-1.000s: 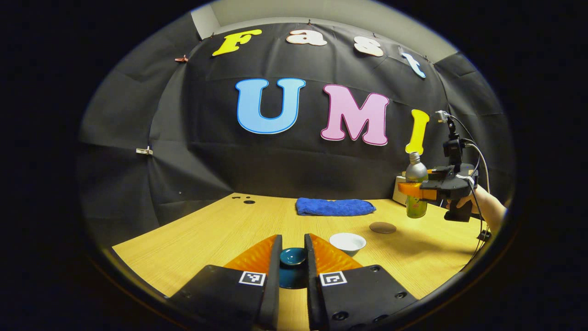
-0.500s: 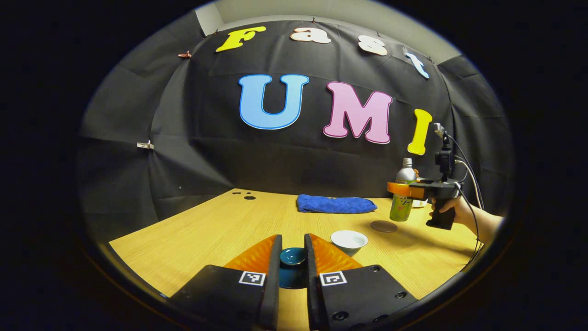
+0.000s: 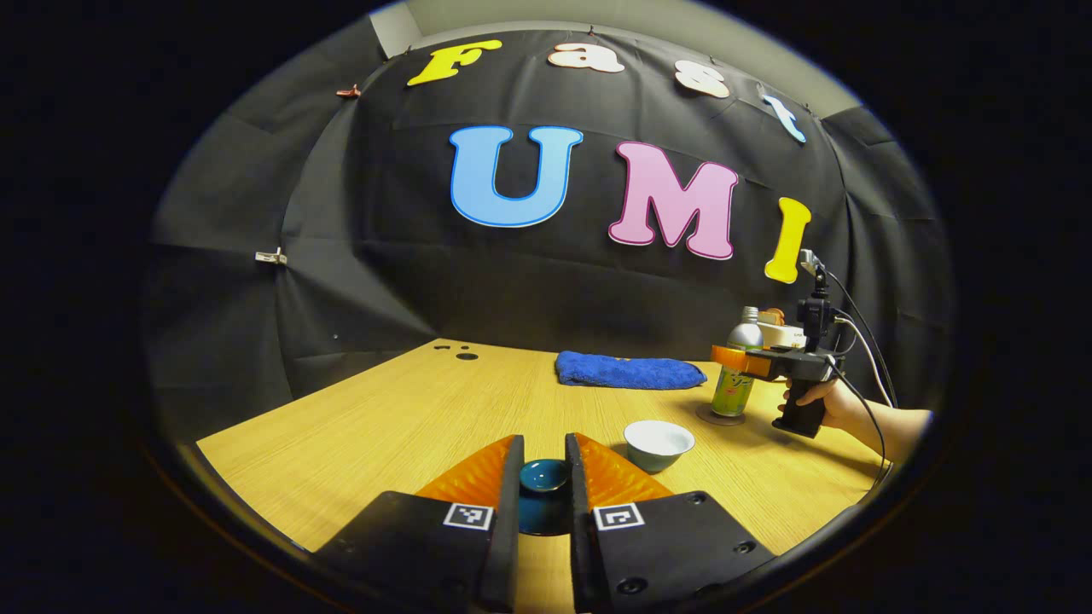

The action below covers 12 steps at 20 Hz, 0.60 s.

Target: Open the teacup lid with one hand, grasp the water bottle and pour water into the teacup with the other hand; after pouring, place the water bottle on the coaster and then close the teacup lid.

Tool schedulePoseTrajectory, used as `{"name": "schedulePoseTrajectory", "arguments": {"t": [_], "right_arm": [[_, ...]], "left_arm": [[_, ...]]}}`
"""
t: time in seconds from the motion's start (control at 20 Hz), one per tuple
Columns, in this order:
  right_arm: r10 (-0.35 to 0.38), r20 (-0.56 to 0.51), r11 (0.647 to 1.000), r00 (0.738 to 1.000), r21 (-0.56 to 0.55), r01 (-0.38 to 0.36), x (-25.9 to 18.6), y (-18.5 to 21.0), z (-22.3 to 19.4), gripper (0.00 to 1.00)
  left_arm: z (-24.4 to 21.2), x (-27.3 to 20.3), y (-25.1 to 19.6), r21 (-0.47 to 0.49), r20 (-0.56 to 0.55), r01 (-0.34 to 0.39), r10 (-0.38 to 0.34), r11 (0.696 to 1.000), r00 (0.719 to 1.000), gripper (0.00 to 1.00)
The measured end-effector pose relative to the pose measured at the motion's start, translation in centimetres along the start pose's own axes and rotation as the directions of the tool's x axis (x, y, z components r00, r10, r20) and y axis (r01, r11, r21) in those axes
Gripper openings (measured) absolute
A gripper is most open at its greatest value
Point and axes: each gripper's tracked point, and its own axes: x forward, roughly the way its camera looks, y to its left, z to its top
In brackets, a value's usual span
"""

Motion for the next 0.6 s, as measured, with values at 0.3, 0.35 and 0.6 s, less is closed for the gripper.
{"name": "schedulePoseTrajectory", "arguments": {"t": [0.3, 0.35, 0.6], "right_arm": [[0.008, 0.015, 1.000, 1.000, 0.007, -0.008, 0.55, 0.15, -0.26, 0.82], [0.009, 0.014, 1.000, 1.000, 0.008, -0.009, 0.57, 0.20, -0.38, 0.83], [-0.011, -0.016, 1.000, 1.000, 0.007, 0.011, 0.43, -0.38, -0.98, 0.88]], "left_arm": [[-0.64, 0.82, -0.55, 0.012, -0.017, 0.011, -0.010, 1.000, 1.000, 0.29], [-0.65, 0.86, -0.67, 0.009, -0.018, 0.013, -0.013, 1.000, 1.000, 0.29], [-0.74, 1.02, -0.64, 0.015, -0.023, 0.010, -0.010, 1.000, 1.000, 0.29]]}}
